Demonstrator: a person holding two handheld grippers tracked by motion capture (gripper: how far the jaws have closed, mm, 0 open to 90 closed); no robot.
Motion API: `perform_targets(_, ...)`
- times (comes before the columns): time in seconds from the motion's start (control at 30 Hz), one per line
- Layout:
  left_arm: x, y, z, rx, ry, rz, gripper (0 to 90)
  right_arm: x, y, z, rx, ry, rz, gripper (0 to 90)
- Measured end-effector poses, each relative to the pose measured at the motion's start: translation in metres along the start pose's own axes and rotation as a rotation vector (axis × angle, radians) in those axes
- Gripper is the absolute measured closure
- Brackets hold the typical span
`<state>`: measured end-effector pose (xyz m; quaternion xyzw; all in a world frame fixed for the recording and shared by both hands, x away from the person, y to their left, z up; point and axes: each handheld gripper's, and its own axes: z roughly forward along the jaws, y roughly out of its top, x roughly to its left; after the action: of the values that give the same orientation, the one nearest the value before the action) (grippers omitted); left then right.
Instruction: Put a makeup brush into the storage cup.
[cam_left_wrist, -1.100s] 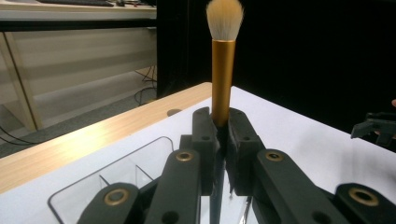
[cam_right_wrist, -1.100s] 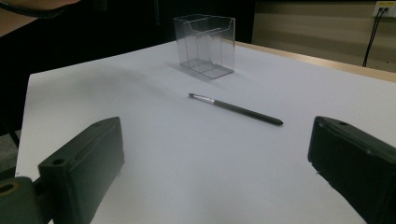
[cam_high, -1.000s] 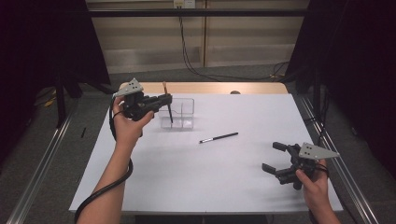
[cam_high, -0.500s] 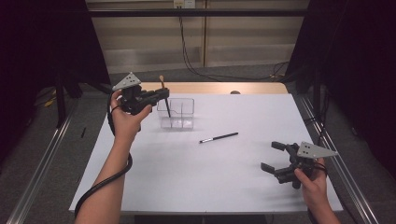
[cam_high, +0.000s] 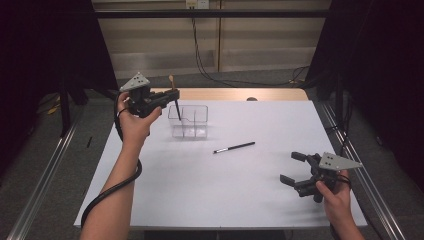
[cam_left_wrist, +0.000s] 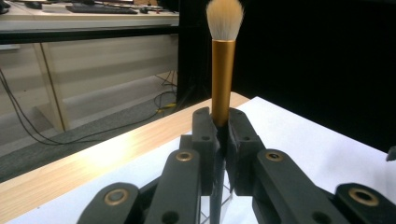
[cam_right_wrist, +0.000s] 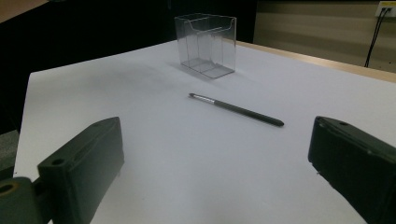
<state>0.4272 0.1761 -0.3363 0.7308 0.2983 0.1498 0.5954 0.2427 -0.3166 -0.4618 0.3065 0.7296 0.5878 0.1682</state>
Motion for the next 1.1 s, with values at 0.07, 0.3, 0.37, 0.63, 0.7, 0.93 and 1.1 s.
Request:
perform_targets(0.07,0.002,0.001,0.0,-0.005,0.003,-0.005,83.6,0.0,0.0,0.0,0.001,0.0,0.0,3.0)
perform_targets(0.3,0.005,0.001,0.002,-0.007,0.021,-0.008,83.6,0.0,0.0,0.0,-0.001,0.0,-0.003,2.9)
perform_targets(0.37,0.006,0.003,0.002,-0.011,0.022,-0.011,83.6,0.0,0.0,0.0,0.0,0.001,-0.003,2.9)
perform_targets(0.63,0.007,0.008,0.004,-0.015,0.042,0.001,83.6,0.0,0.0,0.0,0.001,0.001,-0.003,2.9)
perform_targets(0.7,0.008,0.01,0.005,-0.018,0.046,0.002,83.6,0.0,0.0,0.0,0.001,0.001,-0.004,3.0)
perform_targets(0.93,0.01,0.012,0.008,-0.023,0.06,0.005,83.6,0.0,0.0,0.0,0.002,0.0,-0.005,3.0)
perform_targets(1.1,0.012,0.011,0.011,-0.025,0.075,0.006,83.6,-0.001,0.0,0.0,0.003,0.001,-0.008,3.0)
